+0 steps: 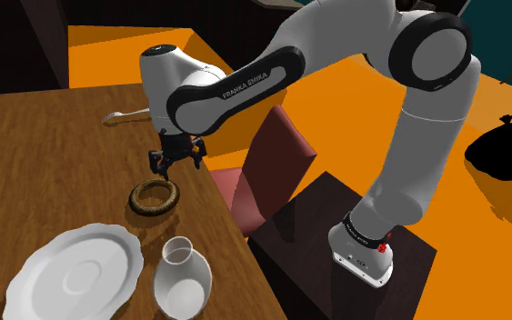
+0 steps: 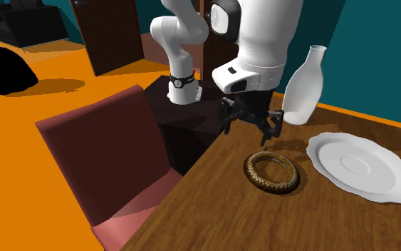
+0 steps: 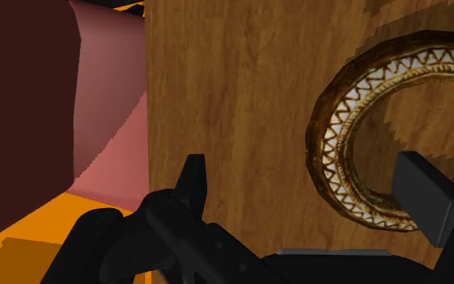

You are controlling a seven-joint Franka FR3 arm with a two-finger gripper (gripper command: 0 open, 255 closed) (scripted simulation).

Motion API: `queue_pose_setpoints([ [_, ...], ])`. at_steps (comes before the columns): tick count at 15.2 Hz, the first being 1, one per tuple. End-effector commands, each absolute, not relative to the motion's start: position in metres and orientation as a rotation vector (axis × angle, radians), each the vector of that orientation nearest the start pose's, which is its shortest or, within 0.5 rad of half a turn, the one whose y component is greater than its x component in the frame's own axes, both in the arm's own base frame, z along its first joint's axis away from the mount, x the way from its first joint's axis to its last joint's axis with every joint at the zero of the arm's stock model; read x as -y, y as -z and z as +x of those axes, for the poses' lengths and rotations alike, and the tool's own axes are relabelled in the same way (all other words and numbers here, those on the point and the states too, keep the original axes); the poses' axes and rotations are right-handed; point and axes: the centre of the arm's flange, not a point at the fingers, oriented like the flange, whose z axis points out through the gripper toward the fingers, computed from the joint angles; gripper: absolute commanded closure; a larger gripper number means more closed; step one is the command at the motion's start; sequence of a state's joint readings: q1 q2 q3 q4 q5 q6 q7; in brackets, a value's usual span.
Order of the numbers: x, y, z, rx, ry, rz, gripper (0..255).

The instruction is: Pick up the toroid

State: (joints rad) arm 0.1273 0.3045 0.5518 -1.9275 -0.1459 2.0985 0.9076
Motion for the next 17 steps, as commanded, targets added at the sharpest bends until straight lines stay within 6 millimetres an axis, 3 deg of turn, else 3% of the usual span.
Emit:
queue_pose_setpoints([
  [1, -0.378, -0.331, 0.492, -0.285, -0.143, -3.16, 0],
  [2, -0.387, -0.323, 0.498, -0.297, -0.148, -3.159, 0],
  [10, -0.387, -0.283, 0.498, -0.297, -0.148, -3.159, 0],
  [12, -0.387, -0.283, 0.498, -0.297, -0.148, -3.159, 0],
  [13, -0.388, -0.283, 0.498, -0.297, -0.148, -3.159, 255],
  [17, -0.388, -0.283, 0.498, -0.297, -0.148, -3.159, 255],
])
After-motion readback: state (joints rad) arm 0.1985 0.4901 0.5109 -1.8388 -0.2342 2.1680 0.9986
